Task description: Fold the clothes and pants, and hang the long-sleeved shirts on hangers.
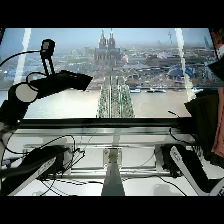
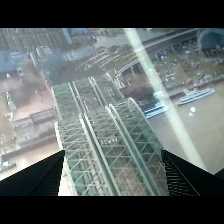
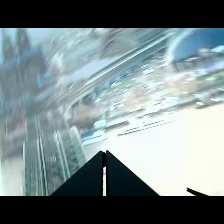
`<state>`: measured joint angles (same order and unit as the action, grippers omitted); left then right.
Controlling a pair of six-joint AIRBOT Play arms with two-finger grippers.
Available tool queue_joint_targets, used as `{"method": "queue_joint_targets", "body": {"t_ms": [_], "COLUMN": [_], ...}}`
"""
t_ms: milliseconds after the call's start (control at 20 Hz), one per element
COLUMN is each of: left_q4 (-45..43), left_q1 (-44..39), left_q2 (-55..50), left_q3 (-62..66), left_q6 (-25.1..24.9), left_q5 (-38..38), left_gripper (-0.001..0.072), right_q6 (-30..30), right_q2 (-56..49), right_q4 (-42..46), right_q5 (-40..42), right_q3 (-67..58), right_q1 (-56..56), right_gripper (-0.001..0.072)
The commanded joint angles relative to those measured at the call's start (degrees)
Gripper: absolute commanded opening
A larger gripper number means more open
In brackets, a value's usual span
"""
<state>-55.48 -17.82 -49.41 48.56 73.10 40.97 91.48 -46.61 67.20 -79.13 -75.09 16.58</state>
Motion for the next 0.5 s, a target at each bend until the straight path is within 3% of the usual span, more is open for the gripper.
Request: {"method": "queue_joint_targets", "body": {"t_ms": [0, 100, 200, 450], "left_q4": [0.0, 0.0, 0.0, 0.0], "left_q1": [0.1, 0.1, 0.1, 0.1], "left_q2": [0.1, 0.1, 0.1, 0.1], "left_q3": [0.0, 0.0, 0.0, 0.0], "left_q6": [0.0, 0.0, 0.0, 0.0], "left_q5": [0.0, 0.0, 0.0, 0.0], "left_gripper": [0.0692, 0.0692, 0.0693, 0.0692], "right_q6": [-5.1, -11.6, -11.3, -11.3], "right_q2": [-3.7, -6.7, -10.1, -15.2], "right_q4": [10.4, 17.6, 26.1, 23.1], "right_q5": [7.8, 11.1, 12.1, 12.2], "right_q3": [0.0, 0.0, 0.0, 0.0], "right_q1": [-24.5, -34.4, -39.7, -40.2], "right_gripper": [0.0018, 0.0018, 0.0018, 0.0019]}}
